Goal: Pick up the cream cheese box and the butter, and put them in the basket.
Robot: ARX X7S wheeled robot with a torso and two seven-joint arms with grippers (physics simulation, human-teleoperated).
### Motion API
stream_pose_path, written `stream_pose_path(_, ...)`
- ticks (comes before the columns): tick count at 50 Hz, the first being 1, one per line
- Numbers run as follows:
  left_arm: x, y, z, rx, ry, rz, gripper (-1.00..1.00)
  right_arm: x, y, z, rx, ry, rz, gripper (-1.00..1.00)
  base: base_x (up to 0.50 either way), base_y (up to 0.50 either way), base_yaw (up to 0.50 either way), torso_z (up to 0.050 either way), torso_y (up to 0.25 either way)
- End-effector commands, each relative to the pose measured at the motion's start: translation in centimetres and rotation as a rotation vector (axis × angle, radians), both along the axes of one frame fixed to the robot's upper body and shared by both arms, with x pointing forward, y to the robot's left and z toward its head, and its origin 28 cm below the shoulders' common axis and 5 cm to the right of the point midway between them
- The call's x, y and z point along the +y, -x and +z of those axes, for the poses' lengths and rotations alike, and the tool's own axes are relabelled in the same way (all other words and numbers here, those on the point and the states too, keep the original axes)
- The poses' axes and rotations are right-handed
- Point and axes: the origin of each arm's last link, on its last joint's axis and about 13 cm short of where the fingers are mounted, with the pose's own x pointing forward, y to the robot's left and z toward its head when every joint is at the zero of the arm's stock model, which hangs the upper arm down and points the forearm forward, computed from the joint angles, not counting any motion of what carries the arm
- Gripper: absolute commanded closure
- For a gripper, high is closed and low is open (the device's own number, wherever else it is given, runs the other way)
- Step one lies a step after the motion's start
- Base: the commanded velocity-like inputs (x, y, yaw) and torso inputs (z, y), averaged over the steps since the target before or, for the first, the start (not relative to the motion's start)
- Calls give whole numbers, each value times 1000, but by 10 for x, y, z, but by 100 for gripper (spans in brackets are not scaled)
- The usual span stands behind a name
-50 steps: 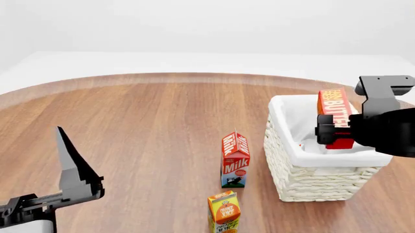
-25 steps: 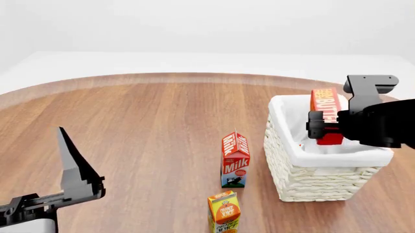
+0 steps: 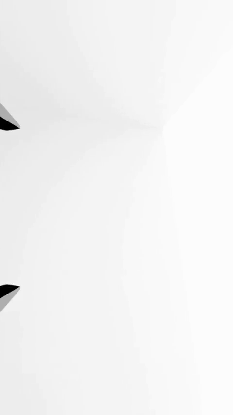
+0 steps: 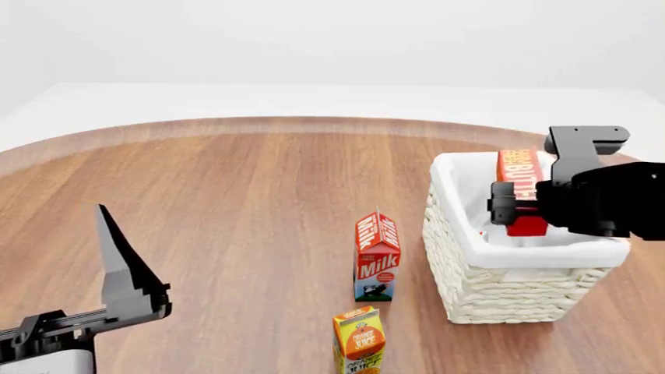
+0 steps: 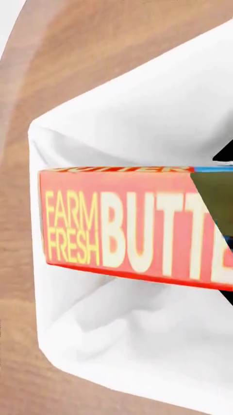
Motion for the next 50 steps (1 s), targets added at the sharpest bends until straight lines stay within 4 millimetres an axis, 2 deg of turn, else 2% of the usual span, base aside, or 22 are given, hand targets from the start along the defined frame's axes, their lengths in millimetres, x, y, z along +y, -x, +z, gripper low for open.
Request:
stream_pose_path(1,0,0,-1,2,0,0,-100,-1,-6,10,-49,47,22,-100,0,0,0,0,0)
stream_pose_path(19,-1,-1,-1,3,-3,-3,-100,-2,-3,12,-53,58,20,-100,0,0,0,0,0)
stream_pose_path(25,0,-1,-1,2,-2,-1,-100,3,7,22,-72,79,44,-100,0,0,0,0,0)
stream_pose_path(31,0,0,-1,3,-1,-2,-100,15,40,38,-129,120,138,-100,0,0,0,0,0)
stream_pose_path(32,0,0,-1,1,0,-2,-100,18,51,42,-146,128,149,-100,0,0,0,0,0)
stream_pose_path(36,0,1,-1,0,2,-2,-100,24,74,44,-163,163,191,-100,0,0,0,0,0)
stream_pose_path(37,0,1,-1,0,2,-2,-100,27,87,44,-173,182,230,-100,0,0,0,0,0)
stream_pose_path(50,0,2,1,-5,1,-3,-100,32,152,57,-319,217,196,-100,0,0,0,0,0)
